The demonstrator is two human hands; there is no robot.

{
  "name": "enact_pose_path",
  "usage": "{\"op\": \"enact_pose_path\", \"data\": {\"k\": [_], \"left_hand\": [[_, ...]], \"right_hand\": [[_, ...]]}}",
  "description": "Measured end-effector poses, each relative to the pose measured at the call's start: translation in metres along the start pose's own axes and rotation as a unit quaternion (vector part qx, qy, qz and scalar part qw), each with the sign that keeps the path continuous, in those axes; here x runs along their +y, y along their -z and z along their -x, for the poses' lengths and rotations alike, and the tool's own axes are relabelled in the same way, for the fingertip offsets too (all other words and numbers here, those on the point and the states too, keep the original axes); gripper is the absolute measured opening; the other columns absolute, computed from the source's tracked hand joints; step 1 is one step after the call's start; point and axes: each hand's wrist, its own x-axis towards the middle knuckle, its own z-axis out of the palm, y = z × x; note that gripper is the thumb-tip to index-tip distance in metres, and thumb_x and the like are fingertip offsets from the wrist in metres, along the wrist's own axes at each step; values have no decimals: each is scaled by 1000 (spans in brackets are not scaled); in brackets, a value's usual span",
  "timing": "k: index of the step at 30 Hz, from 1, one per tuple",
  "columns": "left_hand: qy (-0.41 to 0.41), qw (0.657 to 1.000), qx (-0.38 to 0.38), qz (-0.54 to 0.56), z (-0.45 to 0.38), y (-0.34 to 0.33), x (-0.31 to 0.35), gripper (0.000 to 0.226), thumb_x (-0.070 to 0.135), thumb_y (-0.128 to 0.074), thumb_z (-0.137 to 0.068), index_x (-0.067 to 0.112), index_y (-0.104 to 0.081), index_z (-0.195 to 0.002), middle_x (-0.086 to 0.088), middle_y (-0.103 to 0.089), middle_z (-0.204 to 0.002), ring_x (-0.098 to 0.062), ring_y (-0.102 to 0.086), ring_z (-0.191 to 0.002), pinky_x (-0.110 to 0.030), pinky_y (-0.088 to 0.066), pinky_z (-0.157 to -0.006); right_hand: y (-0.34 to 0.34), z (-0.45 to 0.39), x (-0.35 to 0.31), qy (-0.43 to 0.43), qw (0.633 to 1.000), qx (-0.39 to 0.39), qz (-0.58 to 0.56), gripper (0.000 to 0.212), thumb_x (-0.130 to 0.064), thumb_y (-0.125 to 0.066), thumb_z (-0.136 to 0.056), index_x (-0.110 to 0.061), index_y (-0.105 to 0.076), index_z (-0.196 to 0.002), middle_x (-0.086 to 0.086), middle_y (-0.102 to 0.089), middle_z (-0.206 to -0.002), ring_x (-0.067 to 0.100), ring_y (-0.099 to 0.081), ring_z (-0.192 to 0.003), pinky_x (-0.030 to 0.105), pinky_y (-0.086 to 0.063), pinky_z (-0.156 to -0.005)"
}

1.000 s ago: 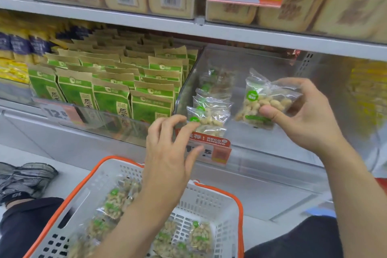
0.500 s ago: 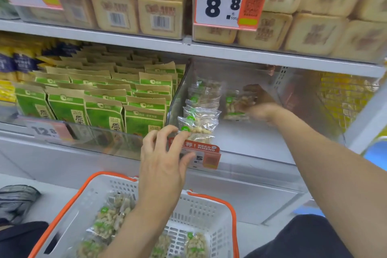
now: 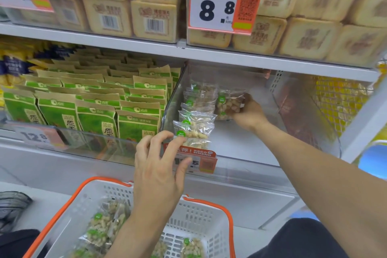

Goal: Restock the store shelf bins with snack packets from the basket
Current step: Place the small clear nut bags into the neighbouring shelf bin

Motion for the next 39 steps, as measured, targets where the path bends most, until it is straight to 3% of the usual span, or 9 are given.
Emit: {"op": "enact_pose_path", "data": {"k": [14, 18, 20, 24, 27, 30, 34, 37, 39], "left_hand": [[-22, 999, -34, -6, -5, 12, -3, 38, 38, -68, -86, 26, -59, -122, 3, -51, -125, -25, -41, -116, -44, -46, -93], [-25, 998, -40, 42, -11, 23, 0, 47, 43, -71, -83, 27, -58, -125, 5, -49, -126, -19, -40, -117, -37, -41, -97], [-9, 995, 21, 95, -8, 34, 7, 46, 34, -76, -81, 21, -60, -122, 3, -50, -123, -16, -41, -117, -27, -36, -101], [38, 971, 108, 209, 17, 49, 3, 27, 17, -74, -83, 20, -60, -105, 0, -55, -95, -15, -54, -85, -19, -42, -78], [140, 965, -14, 221, 56, 26, -34, 24, 25, -73, -86, 32, -56, -102, 6, -57, -88, -11, -55, -77, -24, -43, -66], [196, 951, -206, 120, 115, -5, -87, 28, 36, -72, -87, 28, -56, -109, 10, -58, -100, -7, -58, -88, -29, -48, -73], [283, 867, -405, 54, 193, -24, -138, 38, 40, -67, -84, 16, -61, -113, 2, -61, -99, -22, -63, -100, -36, -53, -78], [319, 811, -488, 38, 238, -24, -156, 49, 50, -58, -85, 22, -58, -125, 1, -70, -97, -15, -65, -82, -35, -56, -72], [331, 784, -524, 40, 258, -23, -162, 52, 43, -59, -90, 20, -53, -137, 2, -71, -105, -14, -67, -92, -31, -55, -82]], "right_hand": [[18, 20, -21, -54, 969, -50, 234, 80, -46, -73, -84, 1, -38, -137, 17, -55, -128, 34, -58, -115, 32, -46, -77], [52, 51, -40, 15, 972, -6, 235, 54, -32, -73, -83, -10, -54, -128, 14, -61, -124, 34, -61, -112, 38, -53, -88], [68, 79, -54, 83, 978, 43, 186, 37, -28, -72, -83, -14, -63, -116, 6, -68, -108, 27, -65, -102, 38, -54, -89], [85, 164, -94, 211, 974, 80, 24, 12, -17, -75, -83, -19, -68, -93, -9, -69, -84, 4, -63, -78, 8, -44, -70], [62, 220, -108, 271, 962, 8, -38, 13, -11, -74, -83, -20, -67, -89, -11, -67, -81, 6, -63, -75, 7, -41, -65], [5, 254, -99, 274, 953, -132, -8, 12, -18, -73, -85, -20, -65, -94, -9, -64, -85, 6, -60, -79, 9, -41, -69], [-99, 275, -58, 159, 907, -368, 131, 24, -28, -65, -90, -14, -64, -109, 3, -66, -106, 20, -59, -96, 36, -51, -86], [-175, 285, -12, 51, 853, -467, 229, 16, -23, -62, -91, -7, -63, -88, 11, -61, -88, 25, -56, -75, 38, -52, -67], [-209, 297, 22, -20, 845, -465, 263, 23, -21, -61, -91, -10, -52, -73, 8, -52, -78, 23, -53, -69, 31, -40, -53]]}}
